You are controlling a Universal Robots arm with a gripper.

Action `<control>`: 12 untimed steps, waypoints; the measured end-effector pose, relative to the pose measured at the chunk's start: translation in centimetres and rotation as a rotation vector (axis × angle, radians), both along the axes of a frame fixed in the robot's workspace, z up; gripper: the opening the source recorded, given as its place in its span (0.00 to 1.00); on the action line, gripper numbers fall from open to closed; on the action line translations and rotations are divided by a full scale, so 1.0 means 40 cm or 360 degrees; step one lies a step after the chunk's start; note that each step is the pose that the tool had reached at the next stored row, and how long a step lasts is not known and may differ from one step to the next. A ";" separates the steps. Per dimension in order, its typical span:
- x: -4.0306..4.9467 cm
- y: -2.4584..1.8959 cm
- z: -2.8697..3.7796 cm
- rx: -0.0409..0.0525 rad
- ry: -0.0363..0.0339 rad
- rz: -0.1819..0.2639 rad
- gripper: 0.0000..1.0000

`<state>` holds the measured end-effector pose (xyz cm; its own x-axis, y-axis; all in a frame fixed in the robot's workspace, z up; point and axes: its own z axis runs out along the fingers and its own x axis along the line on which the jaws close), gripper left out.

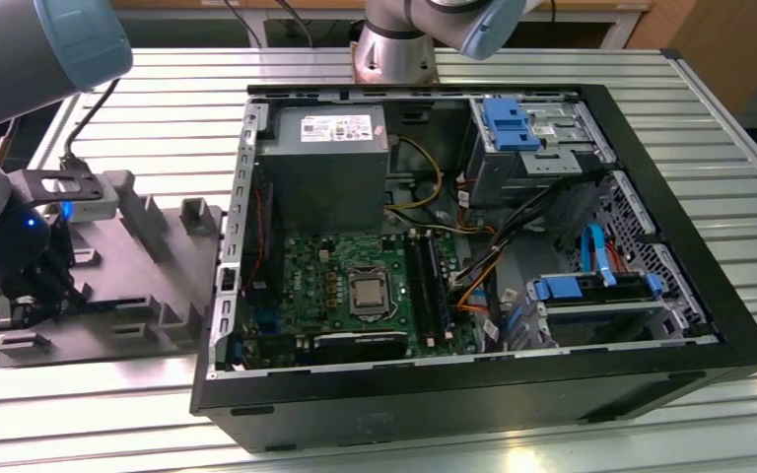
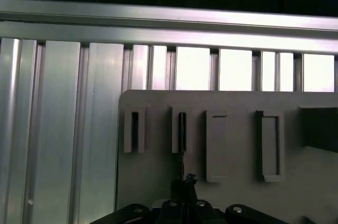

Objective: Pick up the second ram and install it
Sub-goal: 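Pick up the second ram and move it above second insertion slot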

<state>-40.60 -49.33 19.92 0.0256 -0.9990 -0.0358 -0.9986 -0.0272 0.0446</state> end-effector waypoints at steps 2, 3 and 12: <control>0.000 0.000 0.000 0.0000 0.0000 -0.0001 0.11; 0.000 0.000 0.000 0.0000 0.0000 -0.0002 0.11; 0.000 0.000 0.010 0.0002 0.0000 -0.0003 0.11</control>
<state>-40.61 -49.33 20.33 0.0236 -0.9990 -0.0373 -0.9987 -0.0252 0.0446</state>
